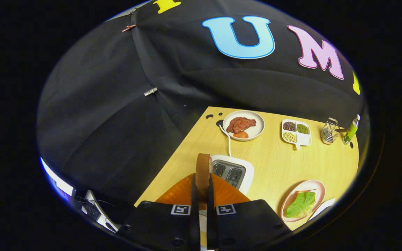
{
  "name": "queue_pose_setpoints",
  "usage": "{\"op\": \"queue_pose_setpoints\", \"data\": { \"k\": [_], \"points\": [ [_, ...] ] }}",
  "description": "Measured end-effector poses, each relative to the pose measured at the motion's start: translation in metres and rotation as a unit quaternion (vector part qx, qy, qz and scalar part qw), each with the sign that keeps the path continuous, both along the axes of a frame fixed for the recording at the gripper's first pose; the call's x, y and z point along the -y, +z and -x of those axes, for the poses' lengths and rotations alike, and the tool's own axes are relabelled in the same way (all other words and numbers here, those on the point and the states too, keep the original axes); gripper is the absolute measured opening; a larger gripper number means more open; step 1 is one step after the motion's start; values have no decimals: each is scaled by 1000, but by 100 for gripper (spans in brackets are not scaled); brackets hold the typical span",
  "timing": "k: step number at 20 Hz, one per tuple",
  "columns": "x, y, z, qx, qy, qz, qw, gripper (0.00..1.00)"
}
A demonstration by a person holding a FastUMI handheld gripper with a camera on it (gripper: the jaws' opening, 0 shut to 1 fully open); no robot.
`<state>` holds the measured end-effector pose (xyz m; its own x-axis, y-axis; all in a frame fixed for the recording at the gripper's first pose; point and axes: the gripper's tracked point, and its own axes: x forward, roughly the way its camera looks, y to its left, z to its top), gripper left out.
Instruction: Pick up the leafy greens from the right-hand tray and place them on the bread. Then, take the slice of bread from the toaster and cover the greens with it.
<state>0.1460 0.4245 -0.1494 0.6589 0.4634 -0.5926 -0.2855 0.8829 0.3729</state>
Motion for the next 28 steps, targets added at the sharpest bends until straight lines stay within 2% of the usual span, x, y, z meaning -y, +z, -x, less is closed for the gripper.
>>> {"op": "queue_pose_setpoints", "data": {
  "k": [7, 12, 16, 21, 28],
  "points": [
    [51, 50, 12, 35, 10, -51, 998, 12],
    [136, 54, 16, 60, -31, -28, 997, 12],
    [201, 24, 26, 52, -66, -4, 997, 12],
    [269, -50, 35, 18, -117, 34, 992, 12],
    [275, -130, 38, -41, -144, 11, 989, 12]
  ]
}}
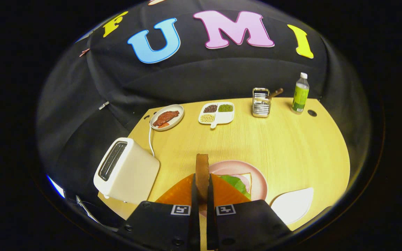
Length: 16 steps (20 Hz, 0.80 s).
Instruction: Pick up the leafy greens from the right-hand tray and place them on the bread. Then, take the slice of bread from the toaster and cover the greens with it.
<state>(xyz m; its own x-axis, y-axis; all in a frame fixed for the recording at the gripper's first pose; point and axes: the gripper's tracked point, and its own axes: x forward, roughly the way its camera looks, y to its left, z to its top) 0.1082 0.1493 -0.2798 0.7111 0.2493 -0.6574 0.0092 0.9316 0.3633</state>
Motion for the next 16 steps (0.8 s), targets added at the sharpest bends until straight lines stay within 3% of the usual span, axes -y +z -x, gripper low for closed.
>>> {"op": "queue_pose_setpoints", "data": {
  "k": [3, 8, 13, 15, 16],
  "points": [
    [0, -33, -3, -22, -25, -30, 999, 12],
    [39, -80, 1, -52, -77, -25, 995, 12],
    [55, -116, 3, -79, -56, 26, 995, 12],
    [64, -123, 4, -85, -53, 53, 994, 20],
    [71, -125, 3, -86, -55, 69, 992, 30]
  ]
}}
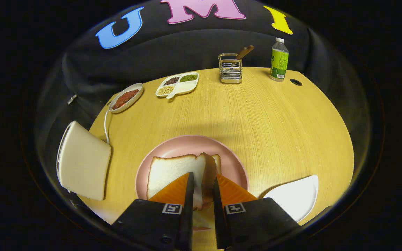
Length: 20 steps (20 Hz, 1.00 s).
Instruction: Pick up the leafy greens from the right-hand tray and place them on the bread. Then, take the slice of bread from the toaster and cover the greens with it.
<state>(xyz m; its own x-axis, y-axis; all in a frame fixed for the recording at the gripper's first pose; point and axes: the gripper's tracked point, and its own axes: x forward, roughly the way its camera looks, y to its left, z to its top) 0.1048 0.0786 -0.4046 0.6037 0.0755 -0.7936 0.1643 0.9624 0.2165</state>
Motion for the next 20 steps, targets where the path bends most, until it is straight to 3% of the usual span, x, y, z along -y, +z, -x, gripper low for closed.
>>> {"op": "queue_pose_setpoints", "data": {
  "k": [2, 8, 13, 17, 20],
  "points": [
    [5, -8, 3, -9, 4, 18, 1000, 49],
    [13, -8, 3, -9, 13, 46, 999, 80],
    [13, -3, 4, -4, 12, 41, 999, 83],
    [19, 5, 9, 2, 6, 44, 999, 100],
    [26, 20, 13, 16, 3, 42, 999, 100]
  ]
}}
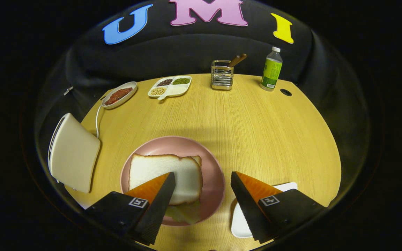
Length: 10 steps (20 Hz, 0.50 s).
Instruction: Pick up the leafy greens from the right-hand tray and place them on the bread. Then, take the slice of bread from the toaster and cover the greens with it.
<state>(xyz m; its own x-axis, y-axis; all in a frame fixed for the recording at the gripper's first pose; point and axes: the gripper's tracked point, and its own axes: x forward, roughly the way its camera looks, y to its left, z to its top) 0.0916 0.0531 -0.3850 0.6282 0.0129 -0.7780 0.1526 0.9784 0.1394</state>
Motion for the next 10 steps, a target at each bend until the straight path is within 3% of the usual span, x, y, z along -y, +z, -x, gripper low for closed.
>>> {"op": "queue_pose_setpoints", "data": {
  "k": [4, 10],
  "points": [
    [-4, 42, 9, 32, 12, -18, 999, 99],
    [-12, 150, 18, 135, 58, -20, 989, 99]
  ]
}}
